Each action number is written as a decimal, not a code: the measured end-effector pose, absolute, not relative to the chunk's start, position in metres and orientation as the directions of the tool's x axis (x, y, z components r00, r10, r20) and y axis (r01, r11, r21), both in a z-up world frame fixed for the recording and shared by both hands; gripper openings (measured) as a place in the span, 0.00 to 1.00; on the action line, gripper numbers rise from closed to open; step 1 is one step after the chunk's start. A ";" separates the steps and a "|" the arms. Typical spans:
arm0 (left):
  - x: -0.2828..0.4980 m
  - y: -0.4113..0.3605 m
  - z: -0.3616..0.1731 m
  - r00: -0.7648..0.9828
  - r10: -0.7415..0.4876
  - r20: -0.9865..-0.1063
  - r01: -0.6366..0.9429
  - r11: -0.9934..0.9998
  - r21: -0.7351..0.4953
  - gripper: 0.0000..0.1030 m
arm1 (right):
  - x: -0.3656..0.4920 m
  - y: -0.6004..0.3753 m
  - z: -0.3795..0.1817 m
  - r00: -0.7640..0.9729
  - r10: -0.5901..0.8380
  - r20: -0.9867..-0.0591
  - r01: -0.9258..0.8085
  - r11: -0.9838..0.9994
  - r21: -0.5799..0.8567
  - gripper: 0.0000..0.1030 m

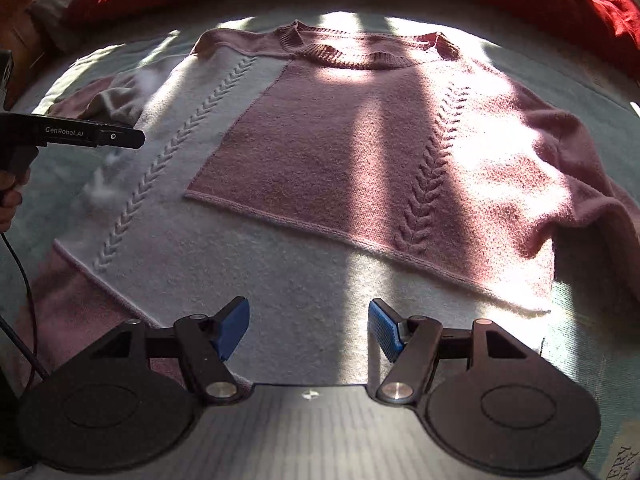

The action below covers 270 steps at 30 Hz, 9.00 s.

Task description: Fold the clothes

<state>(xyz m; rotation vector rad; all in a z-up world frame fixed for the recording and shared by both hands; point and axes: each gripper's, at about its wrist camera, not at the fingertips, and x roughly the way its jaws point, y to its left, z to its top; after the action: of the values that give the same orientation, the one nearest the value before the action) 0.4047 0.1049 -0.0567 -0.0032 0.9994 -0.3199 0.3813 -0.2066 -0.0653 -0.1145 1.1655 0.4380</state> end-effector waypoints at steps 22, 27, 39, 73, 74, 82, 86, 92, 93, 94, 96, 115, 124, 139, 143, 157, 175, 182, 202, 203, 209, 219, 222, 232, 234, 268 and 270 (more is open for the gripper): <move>0.470 0.061 -0.046 0.529 -0.397 -0.750 0.398 0.897 -0.194 0.59 | 0.468 -0.199 -0.051 0.440 0.422 -0.793 -0.432 0.873 0.225 0.78; 0.511 0.058 -0.083 0.544 -0.315 -0.778 0.328 0.933 -0.149 0.60 | 0.516 -0.193 -0.084 0.378 0.509 -0.773 -0.467 0.826 0.315 0.78; 0.560 0.103 -0.060 0.575 -0.324 -0.751 0.278 0.941 -0.193 0.69 | 0.538 -0.250 -0.070 0.476 0.344 -0.810 -0.357 0.917 0.179 0.80; 0.535 0.072 -0.077 0.545 -0.247 -0.801 0.194 0.967 -0.167 0.74 | 0.534 -0.190 -0.096 0.458 0.275 -0.845 -0.252 0.952 0.173 1.00; 0.529 0.069 -0.074 0.535 -0.256 -0.805 0.207 0.964 -0.169 0.75 | 0.531 -0.192 -0.093 0.453 0.281 -0.846 -0.251 0.951 0.181 1.00; 0.474 0.052 -0.076 0.443 -0.287 -0.849 0.267 0.946 -0.181 0.76 | 0.486 -0.211 -0.073 0.455 0.383 -0.804 -0.274 0.919 0.283 0.97; 0.457 0.049 -0.084 0.450 -0.256 -0.855 0.259 0.954 -0.150 0.80 | 0.464 -0.222 -0.084 0.418 0.380 -0.825 -0.268 0.920 0.287 0.97; 0.443 0.039 -0.065 0.442 -0.267 -0.856 0.254 0.953 -0.166 0.81 | 0.427 -0.237 -0.074 0.407 0.384 -0.829 -0.299 0.913 0.276 0.97; 0.437 0.035 -0.066 0.435 -0.269 -0.860 0.277 0.948 -0.157 0.81 | 0.420 -0.237 -0.074 0.398 0.390 -0.830 -0.306 0.910 0.281 0.98; 0.431 0.030 -0.066 0.427 -0.271 -0.863 0.300 0.943 -0.147 0.81 | 0.414 -0.238 -0.074 0.389 0.396 -0.832 -0.312 0.906 0.285 0.98; 0.417 0.025 -0.075 0.403 -0.259 -0.878 0.336 0.934 -0.121 0.82 | 0.401 -0.239 -0.074 0.371 0.408 -0.834 -0.325 0.899 0.295 0.98; 0.286 0.044 -0.083 0.302 -0.227 -0.926 0.501 0.864 -0.049 0.92 | 0.306 -0.227 -0.099 0.312 0.239 -0.919 -0.463 0.883 0.073 1.00; 0.245 0.065 -0.074 0.265 -0.230 -0.936 0.463 0.882 -0.086 0.93 | 0.309 -0.229 -0.102 0.316 0.233 -0.920 -0.454 0.888 0.069 1.00; 0.227 0.070 -0.072 0.248 -0.284 -0.926 0.449 0.881 -0.150 0.93 | 0.306 -0.224 -0.103 0.348 0.203 -0.915 -0.441 0.897 0.031 1.00; 0.223 0.076 -0.058 0.244 -0.310 -0.919 0.454 0.874 -0.174 0.93 | 0.304 -0.223 -0.104 0.363 0.197 -0.911 -0.434 0.901 0.022 1.00; 0.226 0.078 -0.054 0.221 -0.302 -0.927 0.420 0.888 -0.189 0.93 | 0.302 -0.223 -0.106 0.373 0.198 -0.907 -0.429 0.903 0.021 1.00; 0.289 0.055 -0.078 0.288 -0.328 -0.900 0.459 0.872 -0.171 0.93 | 0.301 -0.223 -0.105 0.382 0.198 -0.903 -0.424 0.905 0.019 1.00; 0.312 0.046 -0.052 0.325 -0.305 -0.895 0.435 0.889 -0.146 0.93 | 0.302 -0.224 -0.105 0.380 0.201 -0.903 -0.425 0.905 0.023 1.00; 0.404 -0.019 -0.084 0.428 -0.164 -0.889 0.248 0.967 -0.059 0.97 | 0.386 -0.223 -0.087 0.408 0.362 -0.838 -0.521 0.846 0.112 1.00; 0.406 -0.019 -0.083 0.427 -0.172 -0.888 0.253 0.965 -0.066 0.97 | 0.386 -0.222 -0.090 0.407 0.357 -0.841 -0.510 0.853 0.115 1.00; 0.418 -0.023 -0.073 0.418 -0.222 -0.881 0.281 0.954 -0.107 0.97 | 0.351 -0.232 -0.093 0.387 0.309 -0.869 -0.472 0.876 0.101 1.00; 0.442 -0.042 -0.057 0.413 -0.316 -0.854 0.348 0.922 -0.172 0.97 | 0.360 -0.255 -0.087 0.324 0.328 -0.888 -0.262 0.933 0.249 1.00; 0.448 -0.057 -0.052 0.420 -0.333 -0.844 0.384 0.908 -0.167 0.97 | 0.365 -0.260 -0.087 0.307 0.353 -0.884 -0.241 0.927 0.286 1.00; 0.456 -0.096 -0.045 0.441 -0.270 -0.856 0.336 0.934 -0.122 0.97 | 0.384 -0.328 -0.055 0.378 0.416 -0.827 -0.251 0.906 0.341 1.00; 0.459 -0.108 -0.040 0.453 -0.266 -0.851 0.333 0.936 -0.116 0.97 | 0.392 -0.358 -0.048 0.418 0.380 -0.825 -0.224 0.923 0.312 1.00; 0.473 -0.196 -0.039 0.455 -0.245 -0.856 0.382 0.922 -0.061 0.97 | 0.503 -0.599 -0.091 0.462 0.026 -0.886 0.125 0.988 0.094 1.00; 0.473 -0.194 -0.040 0.454 -0.242 -0.858 0.372 0.926 -0.064 0.97 | 0.494 -0.585 -0.078 0.506 0.083 -0.859 0.073 0.988 0.139 1.00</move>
<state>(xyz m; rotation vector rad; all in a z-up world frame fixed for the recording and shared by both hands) 0.4730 -0.1938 -0.0402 0.1398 1.0332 -0.3804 0.4943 -0.5847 -0.0784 0.1648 1.0418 0.0062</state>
